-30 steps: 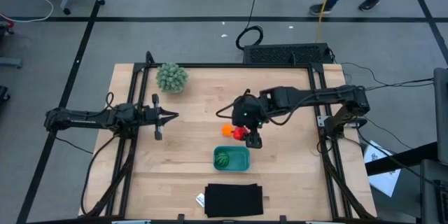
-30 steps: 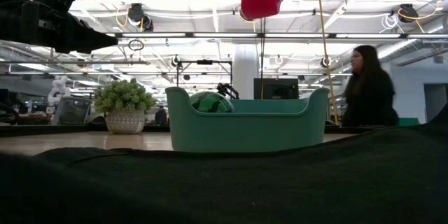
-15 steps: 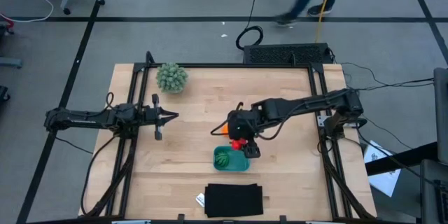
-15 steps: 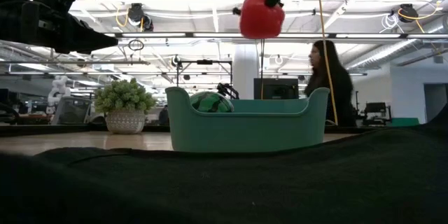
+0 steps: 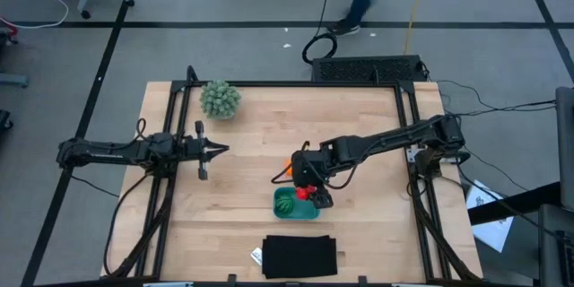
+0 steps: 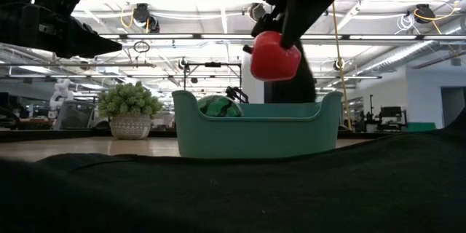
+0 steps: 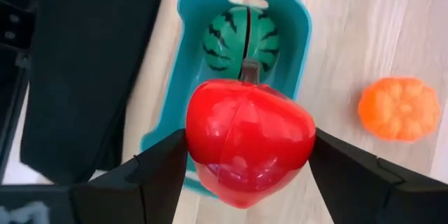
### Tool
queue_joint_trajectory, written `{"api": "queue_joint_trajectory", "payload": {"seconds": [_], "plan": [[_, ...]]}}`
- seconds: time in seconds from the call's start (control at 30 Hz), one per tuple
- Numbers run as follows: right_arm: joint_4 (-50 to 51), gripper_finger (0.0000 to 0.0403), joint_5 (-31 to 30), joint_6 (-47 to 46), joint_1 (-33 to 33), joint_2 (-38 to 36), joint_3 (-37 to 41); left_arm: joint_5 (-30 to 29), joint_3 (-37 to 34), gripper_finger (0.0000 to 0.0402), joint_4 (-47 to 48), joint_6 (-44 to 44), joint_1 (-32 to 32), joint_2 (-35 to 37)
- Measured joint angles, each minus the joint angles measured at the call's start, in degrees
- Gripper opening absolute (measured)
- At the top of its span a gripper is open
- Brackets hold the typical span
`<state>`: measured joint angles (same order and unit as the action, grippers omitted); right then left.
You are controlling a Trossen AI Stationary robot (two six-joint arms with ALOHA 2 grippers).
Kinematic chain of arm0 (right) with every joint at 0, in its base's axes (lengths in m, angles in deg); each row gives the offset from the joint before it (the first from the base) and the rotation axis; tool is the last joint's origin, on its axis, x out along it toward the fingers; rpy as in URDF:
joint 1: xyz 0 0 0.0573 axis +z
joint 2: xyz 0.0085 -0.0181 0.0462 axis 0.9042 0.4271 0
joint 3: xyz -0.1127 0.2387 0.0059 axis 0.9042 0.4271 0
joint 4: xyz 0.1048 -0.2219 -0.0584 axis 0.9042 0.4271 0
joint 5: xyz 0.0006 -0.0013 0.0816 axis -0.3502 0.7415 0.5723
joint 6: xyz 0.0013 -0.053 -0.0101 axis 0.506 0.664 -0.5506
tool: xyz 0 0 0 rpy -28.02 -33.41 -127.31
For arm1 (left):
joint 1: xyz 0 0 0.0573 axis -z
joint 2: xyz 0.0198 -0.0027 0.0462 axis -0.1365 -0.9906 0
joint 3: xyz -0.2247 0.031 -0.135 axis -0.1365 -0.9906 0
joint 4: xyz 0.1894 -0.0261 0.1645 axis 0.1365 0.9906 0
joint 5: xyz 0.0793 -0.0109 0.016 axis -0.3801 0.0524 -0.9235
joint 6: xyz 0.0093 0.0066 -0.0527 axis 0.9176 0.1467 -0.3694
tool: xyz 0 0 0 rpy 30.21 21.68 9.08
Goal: Pick and placing Produce into tupperware
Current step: Put the apple into the blue bin
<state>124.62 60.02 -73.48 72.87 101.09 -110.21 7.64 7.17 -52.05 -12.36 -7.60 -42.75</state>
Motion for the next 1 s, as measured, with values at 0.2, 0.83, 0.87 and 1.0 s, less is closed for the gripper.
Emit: {"api": "queue_joint_trajectory", "payload": {"seconds": [0.2, 0.83, 0.87, 1.0], "plan": [[-2.6, 0.0267, 0.0, 1.8, 1.8, 0.0, 0.9, 0.0, 0.0, 0.0026, 0.1, 0.0, 0.0, 0.0], [-5.0, 0.0267, -7.7, 15.0, 6.1, 0.0, 3.6, 0.0, 0.0, 0.0026, 0.1, 0.1, 0.0, 0.0], [-5.5, 0.0267, -7.8, 15.9, 6.0, -0.1, 4.2, 0.0, 0.0, 0.0026, 0.1, 0.1, 0.0, 0.0], [-9.1, 0.0267, -8.1, 18.5, 6.2, -0.1, 6.3, 0.0, 0.0, 0.0026, 0.2, 0.1, 0.0, 0.0]]}}
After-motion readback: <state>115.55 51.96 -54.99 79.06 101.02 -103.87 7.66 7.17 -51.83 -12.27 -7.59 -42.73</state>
